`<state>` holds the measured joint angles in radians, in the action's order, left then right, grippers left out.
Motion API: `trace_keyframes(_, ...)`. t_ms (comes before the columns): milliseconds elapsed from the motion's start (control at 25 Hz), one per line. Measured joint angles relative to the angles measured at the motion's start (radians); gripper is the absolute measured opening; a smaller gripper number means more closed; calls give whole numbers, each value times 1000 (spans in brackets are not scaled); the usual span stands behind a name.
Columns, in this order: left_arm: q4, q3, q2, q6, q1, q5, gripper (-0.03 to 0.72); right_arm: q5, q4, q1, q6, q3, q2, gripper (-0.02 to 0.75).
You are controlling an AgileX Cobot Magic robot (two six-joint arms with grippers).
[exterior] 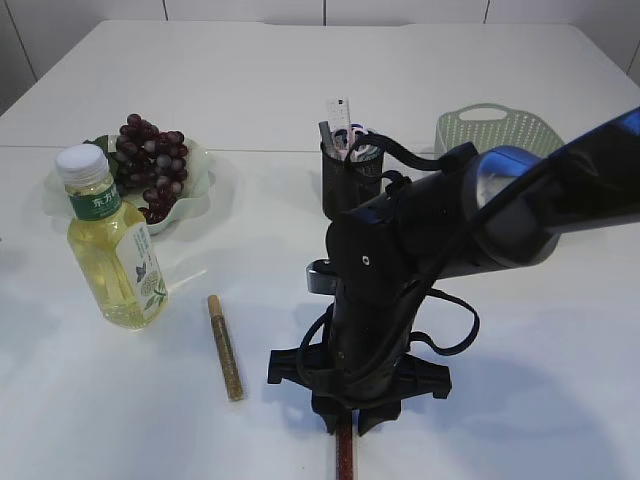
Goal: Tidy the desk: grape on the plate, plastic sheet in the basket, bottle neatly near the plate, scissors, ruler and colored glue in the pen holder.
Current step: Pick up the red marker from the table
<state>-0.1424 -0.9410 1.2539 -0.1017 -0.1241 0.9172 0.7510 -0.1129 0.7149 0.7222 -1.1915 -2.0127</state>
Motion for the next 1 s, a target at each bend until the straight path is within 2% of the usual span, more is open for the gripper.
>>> trace_keyframes(200, 0, 0, 0, 0, 0, 0, 435, 0, 0, 0, 0, 0, 0, 180)
trace_keyframes(320, 0, 0, 0, 0, 0, 0, 435, -2, 0, 0, 0, 0, 0, 155)
trace_keyframes(640, 0, 0, 0, 0, 0, 0, 435, 15, -16, 0, -43, 0, 0, 153)
trace_keyframes(840, 0, 0, 0, 0, 0, 2, 435, 20, -139, -24, -112, 0, 10, 152)
trace_keyframes(1000, -1, 0, 0, 0, 0, 4, 435, 20, -185, -68, -181, 0, 56, 150)
